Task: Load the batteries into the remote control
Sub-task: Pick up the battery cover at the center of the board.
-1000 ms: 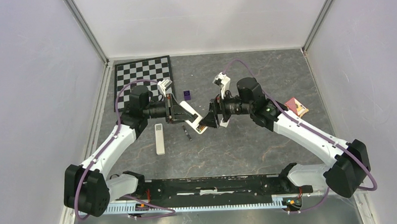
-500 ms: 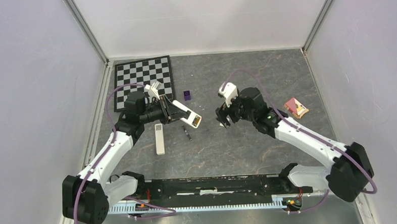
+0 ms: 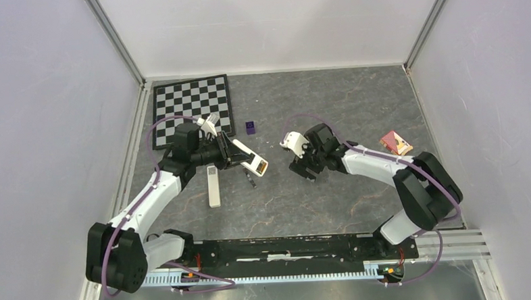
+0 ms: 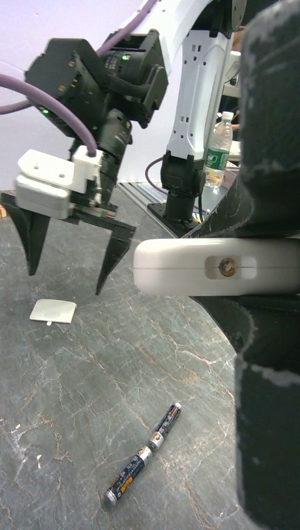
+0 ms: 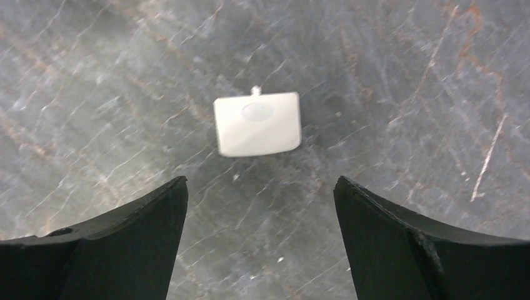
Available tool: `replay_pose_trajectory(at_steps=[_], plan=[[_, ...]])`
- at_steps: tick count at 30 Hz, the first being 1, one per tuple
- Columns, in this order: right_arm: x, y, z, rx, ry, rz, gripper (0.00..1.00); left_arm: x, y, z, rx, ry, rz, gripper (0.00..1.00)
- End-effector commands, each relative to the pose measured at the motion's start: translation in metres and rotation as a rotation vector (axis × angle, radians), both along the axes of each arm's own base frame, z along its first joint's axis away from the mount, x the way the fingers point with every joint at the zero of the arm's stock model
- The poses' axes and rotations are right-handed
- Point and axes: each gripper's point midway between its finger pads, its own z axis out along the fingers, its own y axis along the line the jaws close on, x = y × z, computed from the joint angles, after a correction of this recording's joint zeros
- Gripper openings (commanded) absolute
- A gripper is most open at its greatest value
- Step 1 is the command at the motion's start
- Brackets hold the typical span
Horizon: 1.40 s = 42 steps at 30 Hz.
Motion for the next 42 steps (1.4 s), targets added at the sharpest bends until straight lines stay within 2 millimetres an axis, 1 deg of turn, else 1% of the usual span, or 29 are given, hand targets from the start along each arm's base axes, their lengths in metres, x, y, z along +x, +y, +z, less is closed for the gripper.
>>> replay_pose_trajectory(at_steps=[1,3,5,9,17,20,24,29,32,35,37,42], plan=[[0.037,0.015,0.021,0.039,-0.065,0.024,0.91,0.006,-0.003,0.019,-0.017,-0.089,-0.034,0.02],[0.041,0.018,0.020,0.044,-0.050,0.037,0.90,0.006,-0.003,0.019,-0.018,-0.088,-0.039,0.02],[0.040,0.022,0.018,0.049,-0.020,0.057,0.90,0.006,-0.004,0.018,-0.020,-0.084,-0.043,0.02],[0.033,0.027,0.014,0.051,0.028,0.096,0.87,0.008,-0.004,0.020,-0.012,-0.086,-0.050,0.02],[0.028,0.019,-0.010,-0.018,0.088,0.102,0.80,0.008,-0.005,0.020,-0.011,-0.079,-0.062,0.02],[0.028,0.018,-0.015,-0.025,0.111,0.099,0.77,0.007,-0.005,0.020,-0.013,-0.074,-0.066,0.02],[0.031,0.017,-0.018,-0.030,0.128,0.087,0.77,0.007,-0.005,0.020,-0.014,-0.072,-0.066,0.02],[0.031,0.009,-0.023,-0.045,0.192,0.046,0.72,0.006,-0.005,0.020,-0.015,-0.070,-0.069,0.02],[0.027,0.002,-0.028,-0.066,0.220,0.024,0.75,0.006,-0.005,0.019,-0.018,-0.066,-0.069,0.02],[0.027,-0.007,-0.032,-0.078,0.249,-0.020,0.75,0.004,-0.006,0.020,-0.022,-0.064,-0.074,0.02],[0.026,-0.009,-0.033,-0.075,0.269,-0.035,0.73,0.004,-0.006,0.019,-0.024,-0.060,-0.075,0.02],[0.021,-0.002,-0.036,-0.043,0.301,-0.020,0.63,0.002,-0.006,0.019,-0.027,-0.056,-0.077,0.02]])
